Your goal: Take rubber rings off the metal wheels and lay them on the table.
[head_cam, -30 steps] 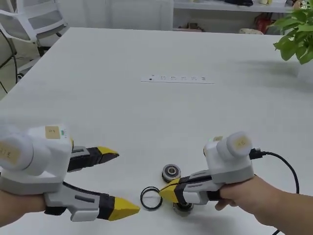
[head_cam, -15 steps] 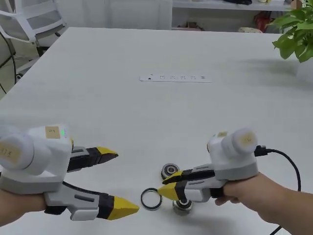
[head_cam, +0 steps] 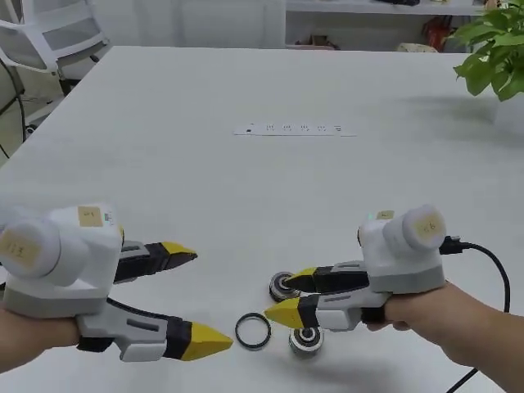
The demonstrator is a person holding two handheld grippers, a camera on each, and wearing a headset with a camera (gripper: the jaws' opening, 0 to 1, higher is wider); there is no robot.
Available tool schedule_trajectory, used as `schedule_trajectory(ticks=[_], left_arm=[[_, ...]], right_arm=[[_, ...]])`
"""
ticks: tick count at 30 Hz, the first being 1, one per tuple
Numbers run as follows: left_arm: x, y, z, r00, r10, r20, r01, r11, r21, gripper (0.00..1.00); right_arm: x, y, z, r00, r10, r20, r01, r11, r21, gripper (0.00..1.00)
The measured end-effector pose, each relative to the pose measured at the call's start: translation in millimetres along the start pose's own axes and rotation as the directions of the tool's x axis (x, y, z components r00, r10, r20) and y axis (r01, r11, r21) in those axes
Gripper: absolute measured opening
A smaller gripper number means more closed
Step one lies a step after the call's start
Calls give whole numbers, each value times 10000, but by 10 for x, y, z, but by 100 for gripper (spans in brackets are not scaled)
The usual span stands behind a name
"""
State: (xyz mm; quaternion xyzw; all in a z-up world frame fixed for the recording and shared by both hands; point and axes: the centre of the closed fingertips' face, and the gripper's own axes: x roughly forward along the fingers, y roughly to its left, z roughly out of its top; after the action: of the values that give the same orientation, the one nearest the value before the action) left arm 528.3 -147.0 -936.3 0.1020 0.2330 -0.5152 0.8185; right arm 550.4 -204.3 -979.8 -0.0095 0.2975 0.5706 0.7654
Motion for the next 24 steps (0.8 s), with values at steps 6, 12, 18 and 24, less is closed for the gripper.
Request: schedule_trajectory(ticks=[6, 12, 18, 24], left_arm=[[49, 36, 30, 10000, -12, -13, 12, 10000, 46, 77], [100, 96, 73, 10000, 15, -30, -15, 9999, 140, 77], [168, 160, 99, 10000, 50, -79, -48, 9997, 219, 77], [255, 242, 119, 9999, 129, -87, -127, 9997, 228, 76]], right_arm=[[-78, -93, 51, 9991, -345, 238, 347, 9994, -84, 45], [-144, -177, 89, 9972, -644, 388, 651, 9977, -181, 49], [-188, -253, 83, 9954, -886, 360, 900, 9952, -394, 51], [-215, -341, 28, 9933, -1135, 231, 1146, 9919, -542, 50]])
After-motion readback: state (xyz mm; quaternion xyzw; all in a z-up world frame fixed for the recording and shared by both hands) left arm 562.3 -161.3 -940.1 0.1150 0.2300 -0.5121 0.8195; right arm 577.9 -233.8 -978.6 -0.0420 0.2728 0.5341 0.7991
